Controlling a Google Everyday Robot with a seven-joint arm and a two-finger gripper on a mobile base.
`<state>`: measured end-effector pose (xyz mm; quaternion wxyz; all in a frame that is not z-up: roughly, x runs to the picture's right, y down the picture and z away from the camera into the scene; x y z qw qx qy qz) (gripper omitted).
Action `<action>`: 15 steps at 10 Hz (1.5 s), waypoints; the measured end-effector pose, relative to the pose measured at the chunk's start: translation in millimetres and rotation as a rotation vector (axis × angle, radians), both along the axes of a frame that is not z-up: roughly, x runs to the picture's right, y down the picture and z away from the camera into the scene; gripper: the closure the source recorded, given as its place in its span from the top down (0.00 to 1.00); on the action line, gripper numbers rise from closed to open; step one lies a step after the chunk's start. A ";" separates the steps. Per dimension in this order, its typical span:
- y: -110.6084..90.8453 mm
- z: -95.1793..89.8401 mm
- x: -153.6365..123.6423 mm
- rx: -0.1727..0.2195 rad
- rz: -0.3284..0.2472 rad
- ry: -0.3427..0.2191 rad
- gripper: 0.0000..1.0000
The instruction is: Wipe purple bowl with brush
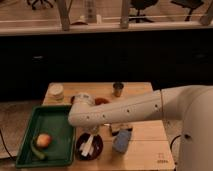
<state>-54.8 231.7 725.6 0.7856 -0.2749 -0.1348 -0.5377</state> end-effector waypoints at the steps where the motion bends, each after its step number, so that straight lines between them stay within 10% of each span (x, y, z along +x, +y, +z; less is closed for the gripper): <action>1: 2.7 -1.1 12.1 0.001 0.010 0.016 0.00; 9: -36.4 32.8 2.9 0.026 -0.031 0.057 0.00; 15: 0.7 12.2 -9.5 -0.010 -0.097 0.003 0.00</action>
